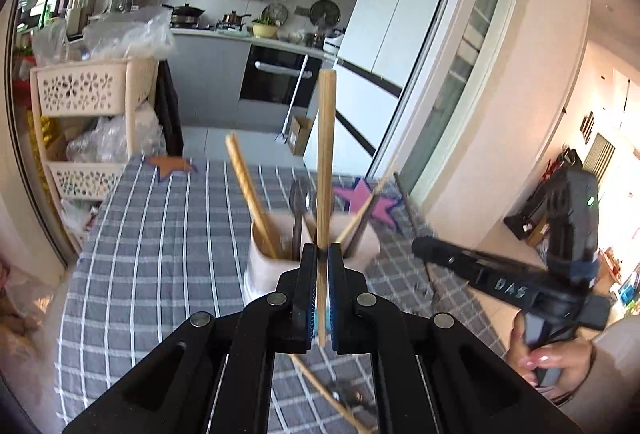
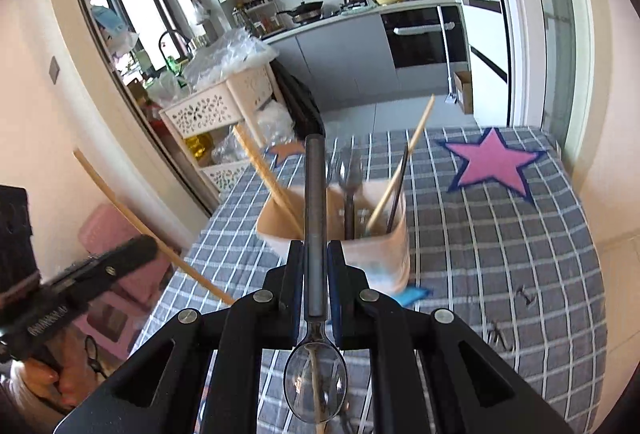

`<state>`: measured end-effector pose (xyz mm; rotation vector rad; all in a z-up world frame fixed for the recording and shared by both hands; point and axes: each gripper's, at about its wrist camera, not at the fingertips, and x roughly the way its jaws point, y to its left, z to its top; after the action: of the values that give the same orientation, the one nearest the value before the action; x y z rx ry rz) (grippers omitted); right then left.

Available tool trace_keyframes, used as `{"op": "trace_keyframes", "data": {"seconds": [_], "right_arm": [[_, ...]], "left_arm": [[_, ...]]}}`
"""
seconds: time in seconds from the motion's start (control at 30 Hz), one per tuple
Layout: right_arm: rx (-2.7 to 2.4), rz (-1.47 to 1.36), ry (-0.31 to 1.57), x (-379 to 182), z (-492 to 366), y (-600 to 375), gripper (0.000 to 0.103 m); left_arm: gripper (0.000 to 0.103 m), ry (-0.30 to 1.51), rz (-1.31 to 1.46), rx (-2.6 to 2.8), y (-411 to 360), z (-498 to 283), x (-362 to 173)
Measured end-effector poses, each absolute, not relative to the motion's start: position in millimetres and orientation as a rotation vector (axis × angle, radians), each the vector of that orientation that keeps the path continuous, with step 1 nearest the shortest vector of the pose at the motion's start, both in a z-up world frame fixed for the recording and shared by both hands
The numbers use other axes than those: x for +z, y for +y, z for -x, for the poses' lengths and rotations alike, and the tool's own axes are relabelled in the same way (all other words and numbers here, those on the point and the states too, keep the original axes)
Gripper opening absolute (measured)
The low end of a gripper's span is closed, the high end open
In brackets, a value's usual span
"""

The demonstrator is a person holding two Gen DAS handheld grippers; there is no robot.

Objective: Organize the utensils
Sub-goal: 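Carry the chopstick and spoon to the holder and lower them inside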

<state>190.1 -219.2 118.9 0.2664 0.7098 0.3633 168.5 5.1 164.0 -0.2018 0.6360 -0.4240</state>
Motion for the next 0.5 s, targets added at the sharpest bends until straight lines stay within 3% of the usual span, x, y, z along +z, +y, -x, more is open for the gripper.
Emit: {"op": "trace_keyframes", "data": {"seconds": [0.27,0.5], "right_arm": [[0.345,-0.247,0.626,132.5,-238.6,-212.8,0.013],[0.332,-0.218,0.541,129.7,-272.0,-201.2,0.013]], "left_arm": [[0.038,0.569,0.192,-0.410,3.2,-215.4,198.8],[0.038,0.587,0.161,-0.393,-4.5,-258.4,191.0]]}}
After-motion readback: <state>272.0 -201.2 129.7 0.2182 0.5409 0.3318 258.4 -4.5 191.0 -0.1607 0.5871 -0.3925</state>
